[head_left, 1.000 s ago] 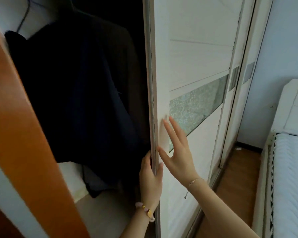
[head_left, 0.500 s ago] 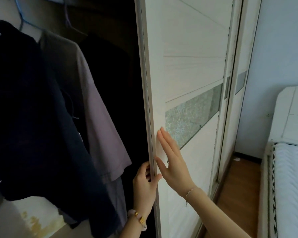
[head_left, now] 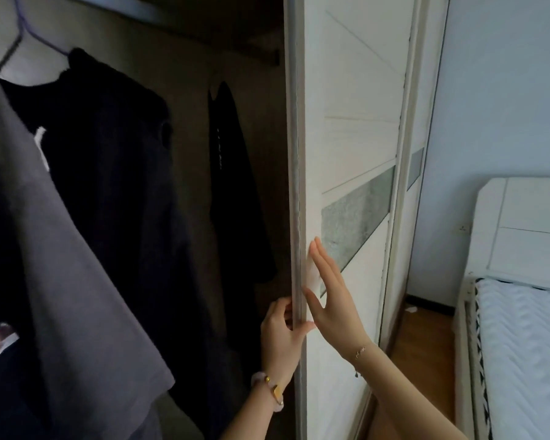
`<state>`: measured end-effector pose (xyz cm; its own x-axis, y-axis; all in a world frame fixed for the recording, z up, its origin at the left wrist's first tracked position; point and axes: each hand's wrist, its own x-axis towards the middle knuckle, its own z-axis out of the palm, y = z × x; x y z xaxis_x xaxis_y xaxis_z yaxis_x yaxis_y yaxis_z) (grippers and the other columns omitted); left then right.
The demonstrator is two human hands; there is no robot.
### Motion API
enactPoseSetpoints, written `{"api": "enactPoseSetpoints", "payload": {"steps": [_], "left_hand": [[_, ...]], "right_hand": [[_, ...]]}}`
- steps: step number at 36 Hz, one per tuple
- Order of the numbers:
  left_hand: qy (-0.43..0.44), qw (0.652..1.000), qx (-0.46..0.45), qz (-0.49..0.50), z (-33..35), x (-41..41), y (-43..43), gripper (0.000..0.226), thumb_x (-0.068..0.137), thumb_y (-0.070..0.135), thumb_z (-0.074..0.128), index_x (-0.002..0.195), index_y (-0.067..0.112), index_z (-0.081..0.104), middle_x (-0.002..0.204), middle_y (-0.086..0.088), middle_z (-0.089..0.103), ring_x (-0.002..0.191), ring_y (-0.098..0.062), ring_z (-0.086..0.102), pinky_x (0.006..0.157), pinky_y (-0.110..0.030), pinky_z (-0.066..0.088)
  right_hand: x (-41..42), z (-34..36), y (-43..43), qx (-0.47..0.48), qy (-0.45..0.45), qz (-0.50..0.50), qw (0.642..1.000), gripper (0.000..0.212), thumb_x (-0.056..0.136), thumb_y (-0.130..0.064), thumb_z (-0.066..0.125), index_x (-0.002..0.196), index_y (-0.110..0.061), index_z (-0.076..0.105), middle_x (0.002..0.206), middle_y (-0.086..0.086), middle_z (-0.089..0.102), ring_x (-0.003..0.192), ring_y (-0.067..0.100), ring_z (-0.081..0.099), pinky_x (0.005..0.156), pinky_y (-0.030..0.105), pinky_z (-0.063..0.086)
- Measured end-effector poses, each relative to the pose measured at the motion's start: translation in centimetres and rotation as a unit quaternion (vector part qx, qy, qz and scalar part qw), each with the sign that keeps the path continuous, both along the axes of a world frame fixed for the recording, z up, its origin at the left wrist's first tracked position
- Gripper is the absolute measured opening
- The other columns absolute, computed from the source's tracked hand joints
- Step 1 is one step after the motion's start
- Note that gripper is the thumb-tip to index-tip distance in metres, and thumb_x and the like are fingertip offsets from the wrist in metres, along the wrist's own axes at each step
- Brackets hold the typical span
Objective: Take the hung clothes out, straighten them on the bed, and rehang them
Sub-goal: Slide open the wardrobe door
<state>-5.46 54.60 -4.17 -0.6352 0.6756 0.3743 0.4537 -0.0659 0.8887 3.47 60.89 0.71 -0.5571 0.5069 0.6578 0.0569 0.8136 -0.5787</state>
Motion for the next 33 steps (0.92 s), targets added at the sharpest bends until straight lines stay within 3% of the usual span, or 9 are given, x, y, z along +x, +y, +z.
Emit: {"api": "enactPoseSetpoints", "payload": {"steps": [7, 14, 16, 22, 26, 28, 30, 31, 33], "left_hand": [[-0.003, 1.000, -0.010, -0.022, 0.1, -0.7, 6.0, 0.035, 0.073, 0.027, 0.076, 0.103, 0.024, 0.059, 0.104, 0.006, 0.066, 0.094, -0.010, 0.066, 0.071, -0.013, 0.053], [0.000, 0.998, -0.028, -0.063, 0.4, -1.5, 10.9, 0.043, 0.072, 0.036, 0.076, 0.108, 0.021, 0.056, 0.104, 0.004, 0.065, 0.089, -0.009, 0.064, 0.062, -0.010, 0.051], [-0.001, 0.996, -0.039, -0.078, 0.4, -1.7, 12.2, 0.050, 0.069, 0.044, 0.075, 0.109, 0.023, 0.054, 0.105, 0.004, 0.064, 0.090, -0.009, 0.064, 0.064, -0.012, 0.053], [0.008, 0.993, -0.062, -0.101, 0.6, -2.1, 15.3, 0.047, 0.075, 0.036, 0.071, 0.115, 0.025, 0.048, 0.111, 0.003, 0.062, 0.098, -0.015, 0.064, 0.082, -0.033, 0.058], [-0.008, 0.988, -0.084, -0.126, 0.7, -2.6, 16.8, 0.059, 0.073, 0.035, 0.072, 0.124, 0.027, 0.045, 0.120, 0.007, 0.056, 0.107, -0.013, 0.060, 0.088, -0.029, 0.055], [-0.016, 0.985, -0.106, -0.138, 0.9, -3.0, 17.1, 0.060, 0.068, 0.040, 0.075, 0.120, 0.028, 0.047, 0.117, 0.008, 0.058, 0.104, -0.011, 0.060, 0.088, -0.026, 0.054], [-0.009, 0.980, -0.139, -0.145, 1.2, -3.3, 16.7, 0.062, 0.062, 0.048, 0.077, 0.115, 0.031, 0.047, 0.113, 0.013, 0.057, 0.101, -0.007, 0.058, 0.087, -0.021, 0.050], [0.002, 0.976, -0.159, -0.146, 1.4, -3.4, 16.4, 0.060, 0.063, 0.052, 0.075, 0.112, 0.033, 0.047, 0.110, 0.016, 0.057, 0.100, -0.005, 0.057, 0.088, -0.019, 0.048], [0.043, 0.977, -0.159, -0.134, 2.4, -3.5, 15.6, 0.031, 0.074, 0.052, 0.067, 0.096, 0.040, 0.050, 0.094, 0.021, 0.060, 0.089, -0.002, 0.058, 0.079, -0.012, 0.046]], "right_hand": [[-0.5, 0.1, 5.6, -0.009, -0.008, -0.042, 0.999, 0.081, 0.095, -0.006, 0.055, 0.141, -0.053, 0.008, 0.149, -0.040, 0.002, 0.135, -0.027, 0.002, 0.119, 0.020, 0.015], [-0.9, 0.4, 9.6, -0.038, 0.010, -0.075, 0.996, 0.071, 0.095, -0.011, 0.055, 0.145, -0.045, 0.017, 0.153, -0.028, 0.014, 0.146, 0.003, 0.020, 0.119, 0.039, 0.031], [-1.1, 0.2, 10.6, -0.047, 0.018, -0.084, 0.995, 0.069, 0.095, -0.012, 0.055, 0.145, -0.043, 0.019, 0.152, -0.028, 0.016, 0.145, 0.003, 0.022, 0.118, 0.038, 0.032], [-1.4, 0.5, 13.1, -0.077, 0.034, -0.110, 0.990, 0.065, 0.094, -0.009, 0.056, 0.140, -0.043, 0.024, 0.154, -0.015, 0.028, 0.139, 0.005, 0.029, 0.112, 0.030, 0.036], [-1.4, 1.2, 14.2, -0.112, 0.012, -0.142, 0.983, 0.067, 0.091, -0.011, 0.062, 0.145, -0.034, 0.030, 0.151, -0.003, 0.037, 0.134, 0.017, 0.043, 0.105, 0.026, 0.040], [-1.6, 2.1, 14.0, -0.083, 0.006, -0.190, 0.978, 0.062, 0.090, -0.014, 0.064, 0.145, -0.026, 0.038, 0.147, 0.001, 0.042, 0.129, 0.022, 0.049, 0.105, 0.035, 0.044], [-2.0, 3.3, 13.1, 0.015, 0.053, -0.244, 0.968, 0.055, 0.086, -0.010, 0.068, 0.138, -0.017, 0.050, 0.139, 0.007, 0.052, 0.122, 0.028, 0.055, 0.101, 0.043, 0.049], [-2.4, 3.9, 12.6, 0.070, 0.092, -0.248, 0.962, 0.052, 0.084, -0.005, 0.070, 0.132, -0.012, 0.055, 0.132, 0.010, 0.058, 0.118, 0.028, 0.057, 0.099, 0.042, 0.049], [-3.6, 5.5, 11.5, 0.155, 0.152, -0.209, 0.954, 0.045, 0.083, 0.000, 0.068, 0.125, -0.011, 0.058, 0.120, 0.010, 0.064, 0.112, 0.019, 0.056, 0.096, 0.029, 0.045]]}}
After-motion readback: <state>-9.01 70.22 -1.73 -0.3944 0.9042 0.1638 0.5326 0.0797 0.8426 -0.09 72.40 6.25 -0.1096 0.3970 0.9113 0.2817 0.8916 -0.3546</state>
